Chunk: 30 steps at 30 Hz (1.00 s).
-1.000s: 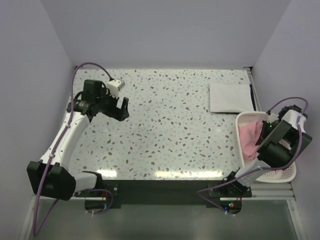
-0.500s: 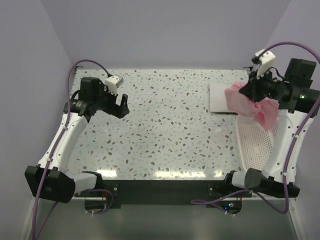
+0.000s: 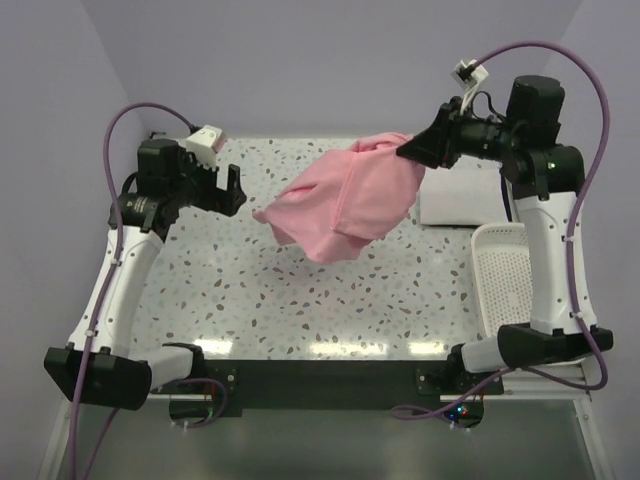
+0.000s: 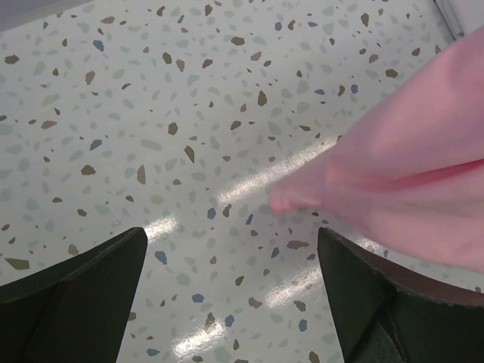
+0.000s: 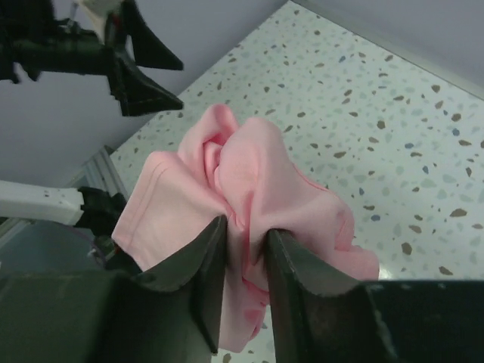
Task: Fold and stack the t-shirts
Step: Move the tshirt to the center of the board, then flatten the tshirt out
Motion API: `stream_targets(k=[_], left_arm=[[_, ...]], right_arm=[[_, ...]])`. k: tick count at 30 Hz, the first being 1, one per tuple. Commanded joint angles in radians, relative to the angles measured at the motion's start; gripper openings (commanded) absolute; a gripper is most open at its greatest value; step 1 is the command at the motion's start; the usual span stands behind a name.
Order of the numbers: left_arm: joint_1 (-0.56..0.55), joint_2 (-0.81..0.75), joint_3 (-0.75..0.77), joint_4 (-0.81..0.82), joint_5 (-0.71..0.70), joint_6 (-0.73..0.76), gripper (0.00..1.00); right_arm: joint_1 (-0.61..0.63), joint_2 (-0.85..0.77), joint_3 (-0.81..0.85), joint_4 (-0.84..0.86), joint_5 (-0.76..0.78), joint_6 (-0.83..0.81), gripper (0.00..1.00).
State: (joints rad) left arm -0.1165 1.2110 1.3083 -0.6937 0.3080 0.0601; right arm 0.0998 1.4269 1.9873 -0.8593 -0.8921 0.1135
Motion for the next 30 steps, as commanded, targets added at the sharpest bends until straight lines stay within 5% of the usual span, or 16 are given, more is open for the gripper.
stream_targets(k=[1,3,5,9,14,22,30], left_arm=[[0.017,-0.010,0.045,0.036,0.051,0.009,1.00],[0.017,-0.004,0.033,0.023,0.060,0.039,1.00],[0.017,-0.004,0.013,-0.004,0.100,0.113,1.00],[0.015,0.002,-0.085,-0.079,0.190,0.286,1.00],[0.014,0.008,-0.224,-0.119,0.194,0.533,0.95],[0.014,0.198,-0.250,-0.029,0.083,0.544,0.86],[0.011,0.350,-0.244,0.046,-0.024,0.512,0.78]], right_arm=[[-0.006,0.052,-0.149,-0.074,0.036,-0.159,0.35],[-0.063,0.102,-0.205,-0.211,0.128,-0.298,0.68],[-0.151,0.128,-0.269,-0.263,0.209,-0.434,0.83],[-0.152,0.136,-0.315,-0.310,0.304,-0.577,0.84],[0.033,0.119,-0.470,-0.345,0.413,-0.683,0.78],[0.225,0.142,-0.703,-0.251,0.525,-0.703,0.68],[0.328,0.187,-0.808,-0.133,0.616,-0.669,0.74]])
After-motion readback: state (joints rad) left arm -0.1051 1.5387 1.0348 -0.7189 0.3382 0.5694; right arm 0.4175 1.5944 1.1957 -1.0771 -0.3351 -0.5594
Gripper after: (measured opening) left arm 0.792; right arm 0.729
